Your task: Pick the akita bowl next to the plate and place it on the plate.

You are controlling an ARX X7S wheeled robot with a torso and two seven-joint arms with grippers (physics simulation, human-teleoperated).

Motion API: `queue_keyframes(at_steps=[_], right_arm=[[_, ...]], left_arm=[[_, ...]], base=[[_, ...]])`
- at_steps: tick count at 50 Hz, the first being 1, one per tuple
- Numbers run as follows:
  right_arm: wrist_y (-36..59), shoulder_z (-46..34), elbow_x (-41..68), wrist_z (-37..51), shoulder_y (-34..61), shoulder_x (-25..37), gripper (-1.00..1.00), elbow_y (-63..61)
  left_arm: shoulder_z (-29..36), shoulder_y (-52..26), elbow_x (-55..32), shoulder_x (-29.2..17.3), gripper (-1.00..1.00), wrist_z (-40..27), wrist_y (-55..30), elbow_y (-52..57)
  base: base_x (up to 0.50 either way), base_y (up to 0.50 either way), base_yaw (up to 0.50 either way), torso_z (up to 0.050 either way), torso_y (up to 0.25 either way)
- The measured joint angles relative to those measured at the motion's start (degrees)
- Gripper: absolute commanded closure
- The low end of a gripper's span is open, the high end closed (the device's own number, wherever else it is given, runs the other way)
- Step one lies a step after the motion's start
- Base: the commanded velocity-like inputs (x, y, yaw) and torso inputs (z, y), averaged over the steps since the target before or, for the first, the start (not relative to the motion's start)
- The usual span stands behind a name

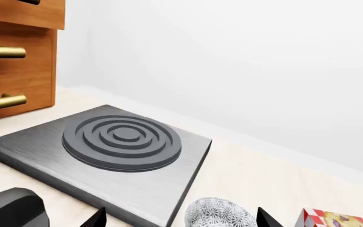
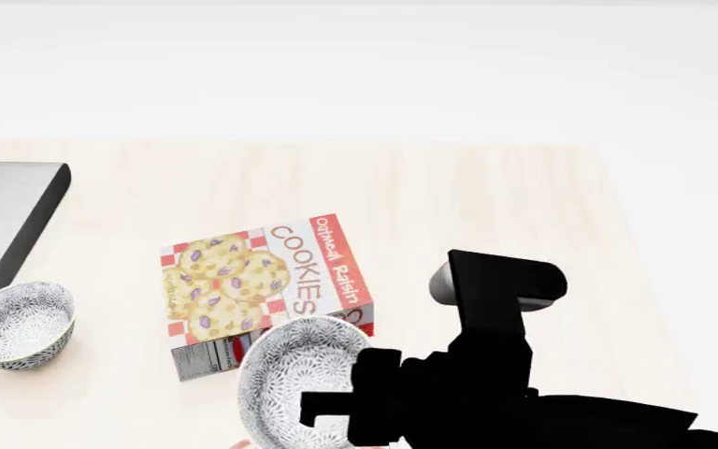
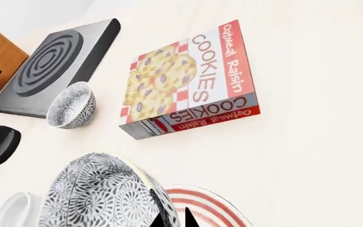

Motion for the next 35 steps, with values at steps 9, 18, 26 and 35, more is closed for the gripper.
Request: queue_keyframes(at_steps=[9,18,26,35], right_arm=[[-1.14,-1.55,0.91,-0.88,-2.48,0.46,1.0,-0.33],[-1.91,-3.16,1.48,-1.48,-4.4,0.89,1.0,-0.54],[-2.82,-4.52,1.65,-2.14,-5.8,1.31,1.0,-0.37],[-3.44,-5.37,2.48,-1.88,-6.87,1.56,1.0,0.28]], left_arm=[[0.06,0.05,-0.18,-0.11,-1.0,-0.23,-0.15,0.25],[0.1,0.15,-0.4,-0.25,-1.0,-0.49,-0.38,0.61],[0.22,0.08,-0.38,-0.27,-1.0,-0.46,-0.12,0.27],[0.33,-0.05,-0.39,-0.29,-1.0,-0.34,0.22,-0.24]], base=[[0.0,0.0,0.0,0.0,0.001],[0.0,0.0,0.0,0.0,0.0],[0.0,0.0,0.0,0.0,0.0],[0.0,0.0,0.0,0.0,0.0]])
